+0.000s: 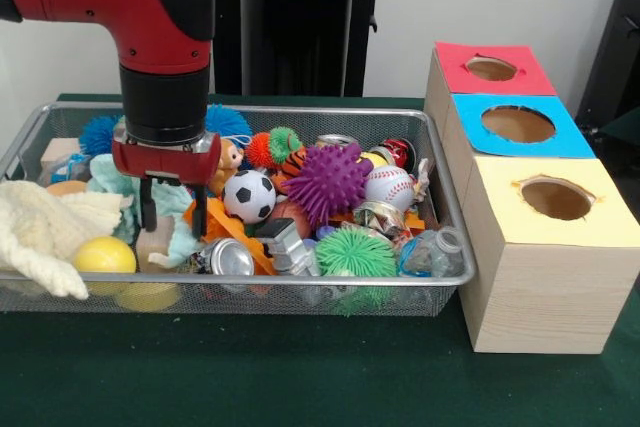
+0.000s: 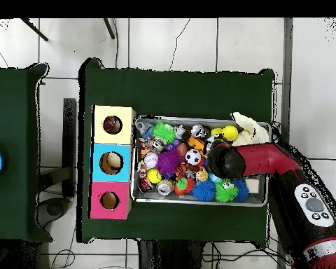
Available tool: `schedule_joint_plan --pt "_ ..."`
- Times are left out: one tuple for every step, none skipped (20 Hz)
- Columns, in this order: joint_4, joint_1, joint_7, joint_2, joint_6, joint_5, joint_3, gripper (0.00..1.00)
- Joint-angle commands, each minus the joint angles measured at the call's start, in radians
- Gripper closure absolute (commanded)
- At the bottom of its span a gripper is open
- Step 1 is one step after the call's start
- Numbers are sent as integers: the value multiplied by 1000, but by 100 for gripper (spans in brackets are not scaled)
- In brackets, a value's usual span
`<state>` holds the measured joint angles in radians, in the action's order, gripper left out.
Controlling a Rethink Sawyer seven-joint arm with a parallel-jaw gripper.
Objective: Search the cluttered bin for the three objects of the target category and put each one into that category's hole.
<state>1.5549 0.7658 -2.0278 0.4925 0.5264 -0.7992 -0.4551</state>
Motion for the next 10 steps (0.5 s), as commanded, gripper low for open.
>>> schedule_joint_plan --pt "32 28 183 17 112 38 -38 0" --pt "28 28 190 13 124 44 -41 0" --pt "13 23 196 0 153 55 -40 0" --pt "2 18 199 -9 164 57 -38 0" --pt "-8 14 203 -18 174 59 -36 0" --pt "-18 9 207 -28 185 61 -34 0" --pt "-22 5 204 -34 188 58 -27 0" --pt "-25 2 200 -40 192 55 -21 0" --pt "-17 5 196 -39 178 48 -18 0" --pt "-5 9 191 -35 169 44 -15 0"
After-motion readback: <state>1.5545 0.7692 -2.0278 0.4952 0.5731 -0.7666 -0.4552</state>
